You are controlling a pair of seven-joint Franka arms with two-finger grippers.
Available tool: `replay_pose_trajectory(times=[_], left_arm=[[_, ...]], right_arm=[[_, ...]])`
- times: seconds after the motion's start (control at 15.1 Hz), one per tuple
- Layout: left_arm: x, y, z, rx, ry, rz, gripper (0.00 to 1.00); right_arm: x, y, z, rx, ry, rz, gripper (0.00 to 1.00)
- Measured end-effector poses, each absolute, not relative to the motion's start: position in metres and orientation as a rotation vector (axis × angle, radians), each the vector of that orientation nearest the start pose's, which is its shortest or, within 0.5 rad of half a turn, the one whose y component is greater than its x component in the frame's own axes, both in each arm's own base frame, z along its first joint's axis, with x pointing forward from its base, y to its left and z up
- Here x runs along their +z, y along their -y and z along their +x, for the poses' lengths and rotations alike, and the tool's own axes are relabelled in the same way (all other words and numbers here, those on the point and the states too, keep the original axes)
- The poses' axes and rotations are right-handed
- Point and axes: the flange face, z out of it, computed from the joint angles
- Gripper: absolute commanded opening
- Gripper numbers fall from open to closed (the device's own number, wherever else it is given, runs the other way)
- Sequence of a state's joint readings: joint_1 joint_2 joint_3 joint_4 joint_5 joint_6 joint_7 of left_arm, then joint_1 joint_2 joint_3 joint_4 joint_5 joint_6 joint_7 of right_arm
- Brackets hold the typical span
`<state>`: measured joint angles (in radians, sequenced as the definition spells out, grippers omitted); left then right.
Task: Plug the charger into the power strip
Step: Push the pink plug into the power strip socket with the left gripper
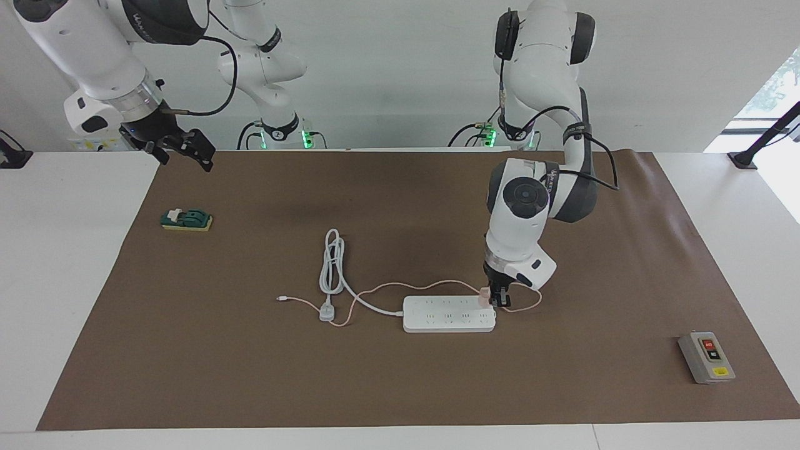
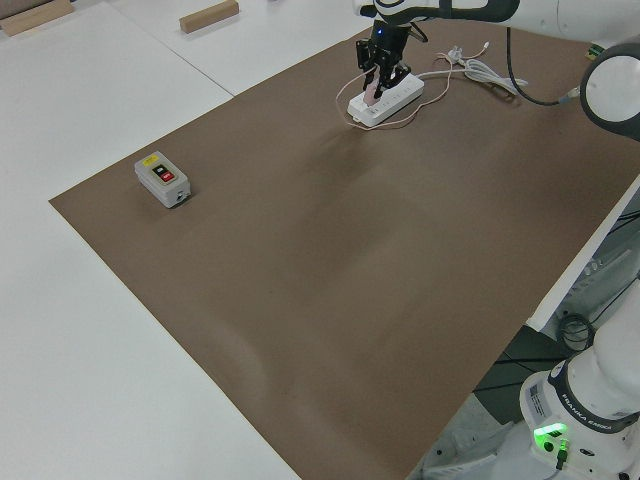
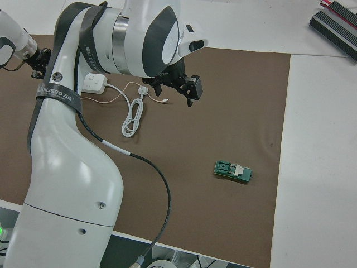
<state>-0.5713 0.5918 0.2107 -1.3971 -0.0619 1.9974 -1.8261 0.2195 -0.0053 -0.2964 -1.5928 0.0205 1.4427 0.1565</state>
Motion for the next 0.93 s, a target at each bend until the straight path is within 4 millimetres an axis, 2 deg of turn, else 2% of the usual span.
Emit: replay_pose_trajectory(times=[0.2, 0.93], left_arm=[[0.3627, 0.2854, 0.6596, -0.102, 2.079, -2.344, 0.0], [0.3624, 0.2905, 0.6572, -0.108, 2.004, -2.403, 0.0]], right_arm=[[0.6068, 0.0393, 0.5364, 0.228, -0.361, -3.096, 1.0], [0.6068, 0.0393, 0.5364, 0.228, -0.361, -3.096, 1.0]])
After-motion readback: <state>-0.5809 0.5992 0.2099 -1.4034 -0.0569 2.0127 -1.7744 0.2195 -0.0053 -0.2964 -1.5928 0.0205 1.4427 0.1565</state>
